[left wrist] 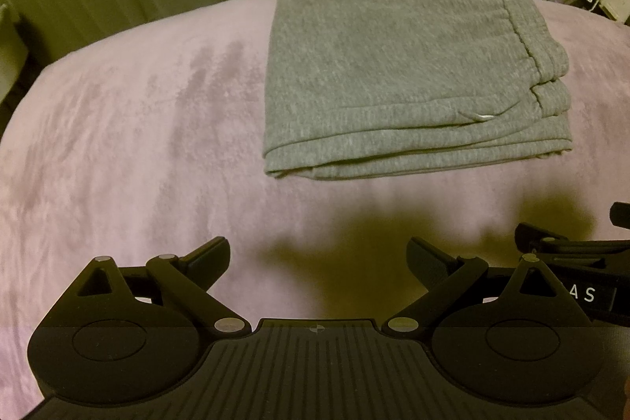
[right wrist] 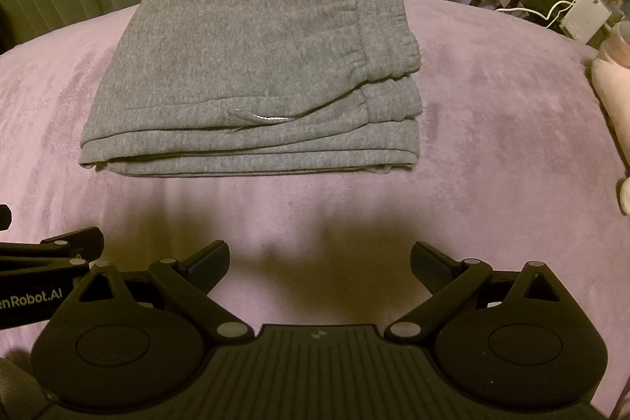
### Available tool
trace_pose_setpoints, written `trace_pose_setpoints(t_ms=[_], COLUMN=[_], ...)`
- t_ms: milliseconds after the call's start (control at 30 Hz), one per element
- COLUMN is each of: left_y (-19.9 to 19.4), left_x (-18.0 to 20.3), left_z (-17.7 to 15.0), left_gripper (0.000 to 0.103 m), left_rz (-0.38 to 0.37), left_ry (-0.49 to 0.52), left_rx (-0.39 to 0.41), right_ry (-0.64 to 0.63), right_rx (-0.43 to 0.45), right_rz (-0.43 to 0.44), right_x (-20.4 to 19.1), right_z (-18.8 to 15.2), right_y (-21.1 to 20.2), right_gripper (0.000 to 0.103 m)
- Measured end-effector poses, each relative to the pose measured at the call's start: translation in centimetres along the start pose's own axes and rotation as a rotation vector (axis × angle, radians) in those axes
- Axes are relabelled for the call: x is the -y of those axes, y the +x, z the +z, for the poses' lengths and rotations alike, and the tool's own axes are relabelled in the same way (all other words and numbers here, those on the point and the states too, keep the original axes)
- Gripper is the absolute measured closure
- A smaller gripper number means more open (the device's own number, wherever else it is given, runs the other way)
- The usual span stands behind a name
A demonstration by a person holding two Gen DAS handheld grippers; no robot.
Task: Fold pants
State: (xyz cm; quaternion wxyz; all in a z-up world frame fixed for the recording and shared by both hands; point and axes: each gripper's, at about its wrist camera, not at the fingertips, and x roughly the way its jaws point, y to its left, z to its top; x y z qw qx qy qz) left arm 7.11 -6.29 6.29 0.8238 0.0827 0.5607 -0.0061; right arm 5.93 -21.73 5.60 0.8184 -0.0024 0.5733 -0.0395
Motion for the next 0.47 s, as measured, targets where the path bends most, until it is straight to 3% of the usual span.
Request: trace_pose_setpoints(t_ms=[467], left_y=[-0.26], left_x=[0.22], left_z=[0.09], left_gripper=[0.003], left_rz=[0.003], left_ry=[0.005], left_rx=[0.015], right_ry=[0.005], right_rx=[-0.001], right_rz=[0.003], right_x=[0.17], right_z=[0.06], right_y=[-0.01], right_gripper=[0.004])
